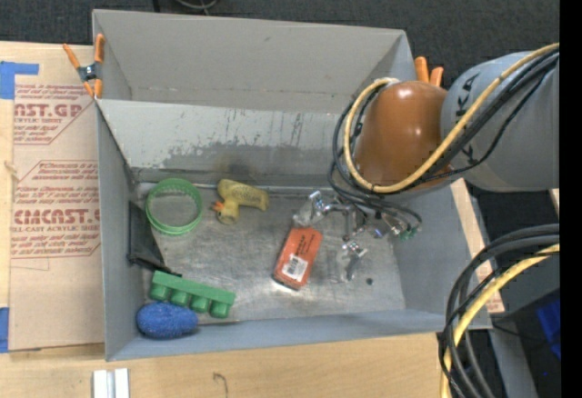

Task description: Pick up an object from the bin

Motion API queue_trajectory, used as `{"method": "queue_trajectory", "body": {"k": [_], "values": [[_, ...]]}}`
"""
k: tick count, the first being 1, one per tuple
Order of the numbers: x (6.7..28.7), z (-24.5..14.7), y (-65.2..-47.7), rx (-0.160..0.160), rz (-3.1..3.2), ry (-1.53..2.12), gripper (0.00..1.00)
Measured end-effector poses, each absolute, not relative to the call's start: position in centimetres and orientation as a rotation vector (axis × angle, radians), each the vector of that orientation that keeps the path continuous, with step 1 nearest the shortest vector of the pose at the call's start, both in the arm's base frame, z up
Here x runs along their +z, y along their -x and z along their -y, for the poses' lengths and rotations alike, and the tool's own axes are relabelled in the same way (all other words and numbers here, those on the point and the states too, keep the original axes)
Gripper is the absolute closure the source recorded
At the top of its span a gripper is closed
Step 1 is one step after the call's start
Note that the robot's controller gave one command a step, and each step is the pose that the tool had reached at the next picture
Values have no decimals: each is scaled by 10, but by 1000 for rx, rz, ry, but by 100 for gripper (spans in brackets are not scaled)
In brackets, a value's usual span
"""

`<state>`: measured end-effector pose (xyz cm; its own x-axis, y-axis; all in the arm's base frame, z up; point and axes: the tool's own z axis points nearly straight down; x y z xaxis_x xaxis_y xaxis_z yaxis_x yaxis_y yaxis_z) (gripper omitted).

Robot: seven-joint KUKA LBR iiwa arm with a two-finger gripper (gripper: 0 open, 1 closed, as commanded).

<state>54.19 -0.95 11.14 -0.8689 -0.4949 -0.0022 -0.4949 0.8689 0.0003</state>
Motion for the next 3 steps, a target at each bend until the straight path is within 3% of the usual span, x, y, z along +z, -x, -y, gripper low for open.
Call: {"method": "queue_trajectory", "body": {"k": [1, 2, 3], "values": [[87, 0, -554, -14, -2862, 1246, 0], [77, -15, -554, -14, -2927, 1107, 100], [77, -15, -554, -15, -2927, 1107, 100]]}}
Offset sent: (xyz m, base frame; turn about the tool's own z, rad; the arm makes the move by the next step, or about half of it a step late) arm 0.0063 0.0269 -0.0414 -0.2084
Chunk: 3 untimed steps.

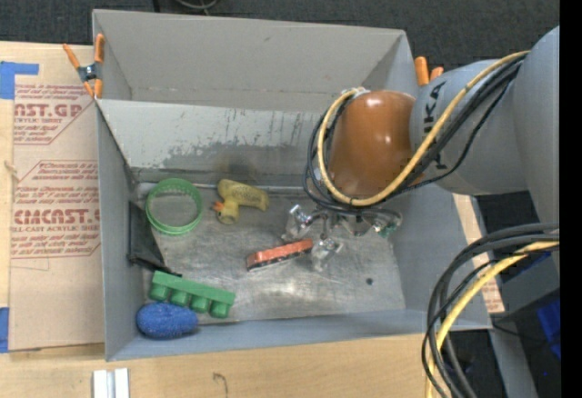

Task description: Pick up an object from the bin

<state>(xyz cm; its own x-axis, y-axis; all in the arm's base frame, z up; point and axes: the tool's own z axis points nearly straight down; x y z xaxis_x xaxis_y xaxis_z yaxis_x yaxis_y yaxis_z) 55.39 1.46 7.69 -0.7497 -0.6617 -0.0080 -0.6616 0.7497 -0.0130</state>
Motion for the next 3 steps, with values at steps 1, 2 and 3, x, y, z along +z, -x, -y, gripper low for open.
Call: {"method": "queue_trajectory", "body": {"k": [1, 2, 3], "values": [[81, -15, -552, -8, -2930, 1108, 100], [94, -17, -551, 0, -2937, 1111, 100], [105, -17, -551, 2, -2937, 1112, 100]]}}
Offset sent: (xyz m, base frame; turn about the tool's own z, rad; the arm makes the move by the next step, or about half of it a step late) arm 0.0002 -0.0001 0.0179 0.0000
